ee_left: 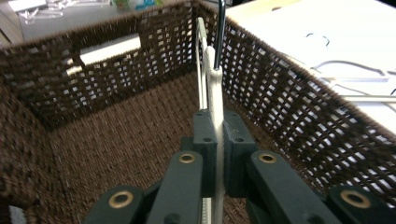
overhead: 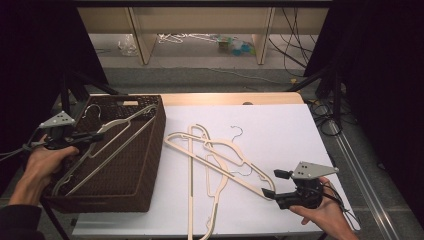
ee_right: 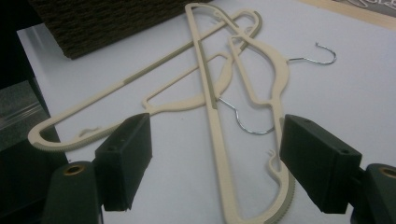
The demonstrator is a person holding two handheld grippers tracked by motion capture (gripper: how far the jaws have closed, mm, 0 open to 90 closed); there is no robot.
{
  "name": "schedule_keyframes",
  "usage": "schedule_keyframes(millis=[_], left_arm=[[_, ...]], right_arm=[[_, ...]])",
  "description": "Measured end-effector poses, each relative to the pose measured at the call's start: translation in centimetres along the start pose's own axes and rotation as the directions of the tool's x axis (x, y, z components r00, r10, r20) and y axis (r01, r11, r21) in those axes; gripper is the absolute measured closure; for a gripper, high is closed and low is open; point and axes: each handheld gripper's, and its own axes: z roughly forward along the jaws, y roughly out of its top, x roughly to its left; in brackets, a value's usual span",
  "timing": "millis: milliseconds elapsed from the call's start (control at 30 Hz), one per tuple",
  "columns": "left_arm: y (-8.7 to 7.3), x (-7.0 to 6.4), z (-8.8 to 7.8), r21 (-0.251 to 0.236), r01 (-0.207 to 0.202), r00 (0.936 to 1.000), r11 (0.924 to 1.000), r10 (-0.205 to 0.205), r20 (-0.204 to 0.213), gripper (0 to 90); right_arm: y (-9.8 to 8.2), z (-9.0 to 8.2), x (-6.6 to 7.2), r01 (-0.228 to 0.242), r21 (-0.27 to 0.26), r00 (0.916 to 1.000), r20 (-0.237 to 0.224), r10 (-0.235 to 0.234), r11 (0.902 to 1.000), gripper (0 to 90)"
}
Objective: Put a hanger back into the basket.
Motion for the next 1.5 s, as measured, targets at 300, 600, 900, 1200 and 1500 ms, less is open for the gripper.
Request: schedule_keyframes(millis=[300,600,900,1200,1500], left_arm=[[-1.9,0.5,2.0,0.079,0.07,0.9975,0.9944,-0.07,-0.013,85.6],[-2.8,1.1,2.4,0.089,0.132,0.9907,0.9872,-0.129,-0.043,84.9],[-3.0,3.0,2.6,0.13,0.049,0.9886,0.9903,-0.029,-0.148,79.7],[-3.7,3.3,2.7,0.166,0.123,0.9638,0.9783,-0.078,-0.255,76.5],[-4.2,3.1,2.1,0.147,0.211,0.9302,0.9663,-0.152,-0.334,57.7]], right_arm=[[-0.2,0.3,0.0,0.001,0.014,1.0,-0.005,0.0,0.9999,25.7],[-0.3,0.4,0.1,-0.01,0.022,0.9999,-0.005,0.01,0.9997,25.5],[-0.5,0.7,0.0,-0.005,0.033,1.0,-0.006,0.005,0.9994,25.5],[-0.6,0.8,0.0,-0.007,0.034,1.0,-0.006,0.007,0.9994,25.4],[-0.7,0.9,-0.1,-0.009,0.043,0.9999,-0.009,0.01,0.9991,25.3]])
